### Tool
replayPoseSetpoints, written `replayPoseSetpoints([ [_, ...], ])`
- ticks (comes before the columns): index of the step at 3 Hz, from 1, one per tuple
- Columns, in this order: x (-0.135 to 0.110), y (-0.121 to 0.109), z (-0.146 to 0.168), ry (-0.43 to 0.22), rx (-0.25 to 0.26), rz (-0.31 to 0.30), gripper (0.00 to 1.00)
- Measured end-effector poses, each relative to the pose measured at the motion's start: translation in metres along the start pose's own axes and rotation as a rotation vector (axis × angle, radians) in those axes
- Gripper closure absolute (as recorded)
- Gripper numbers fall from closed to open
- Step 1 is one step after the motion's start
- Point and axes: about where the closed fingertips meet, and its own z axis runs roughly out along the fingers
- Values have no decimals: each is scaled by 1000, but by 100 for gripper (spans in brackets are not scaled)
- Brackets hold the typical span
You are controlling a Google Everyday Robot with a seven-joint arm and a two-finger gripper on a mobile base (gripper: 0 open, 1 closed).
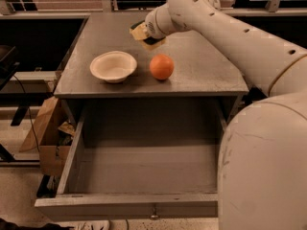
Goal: Pick sponge from top drawer and place on counter
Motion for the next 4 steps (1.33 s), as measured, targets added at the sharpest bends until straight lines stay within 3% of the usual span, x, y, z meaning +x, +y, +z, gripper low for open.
replayPoseSetpoints([
  [2,13,-5,-2,7,31,22,11],
  [3,12,-2,-3,6,32,23,0],
  [4,12,-2,-3,6,32,23,0],
])
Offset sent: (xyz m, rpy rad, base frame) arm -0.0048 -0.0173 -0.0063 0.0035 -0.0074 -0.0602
